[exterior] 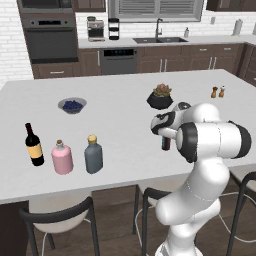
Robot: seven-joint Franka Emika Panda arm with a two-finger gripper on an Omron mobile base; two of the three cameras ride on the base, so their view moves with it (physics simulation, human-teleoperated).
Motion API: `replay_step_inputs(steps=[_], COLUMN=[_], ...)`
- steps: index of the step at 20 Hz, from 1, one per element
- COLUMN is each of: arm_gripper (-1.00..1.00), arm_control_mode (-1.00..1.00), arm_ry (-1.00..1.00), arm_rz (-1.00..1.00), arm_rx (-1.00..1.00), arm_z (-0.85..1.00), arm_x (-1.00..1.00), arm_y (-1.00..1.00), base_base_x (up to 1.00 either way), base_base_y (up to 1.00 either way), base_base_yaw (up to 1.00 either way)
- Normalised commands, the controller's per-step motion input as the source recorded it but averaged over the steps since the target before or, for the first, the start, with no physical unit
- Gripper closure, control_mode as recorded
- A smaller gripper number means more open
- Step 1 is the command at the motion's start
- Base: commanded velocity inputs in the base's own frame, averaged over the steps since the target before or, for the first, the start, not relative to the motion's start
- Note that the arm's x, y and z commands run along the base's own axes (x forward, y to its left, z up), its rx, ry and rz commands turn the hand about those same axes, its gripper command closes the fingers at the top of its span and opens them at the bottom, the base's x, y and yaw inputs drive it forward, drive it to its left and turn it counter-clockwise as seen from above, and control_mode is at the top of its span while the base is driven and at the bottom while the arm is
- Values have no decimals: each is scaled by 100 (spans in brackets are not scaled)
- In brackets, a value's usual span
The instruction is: Move the plastic bottles in the middle to the plastics group, and the glass bottles in the middle to the glass group.
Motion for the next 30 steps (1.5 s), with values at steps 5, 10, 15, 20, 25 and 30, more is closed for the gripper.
replay_step_inputs(steps=[5, 10, 15, 20, 25, 30], arm_gripper=[100, 100, 100, 100, 100, 100], arm_control_mode=[-100, -100, -100, -100, -100, -100], arm_ry=[0, 0, 0, -1, -5, 0], arm_rz=[0, 0, 0, 0, 9, 23], arm_rx=[0, 0, 0, 4, 15, 11], arm_z=[0, 0, 0, 23, 68, 53], arm_x=[0, 0, 0, -3, -13, -4], arm_y=[0, 0, 0, 0, 6, 55], base_base_x=[0, 0, 0, 0, 0, 0], base_base_y=[0, 0, 0, 0, 0, 0], base_base_yaw=[0, 0, 0, 0, 0, 0])
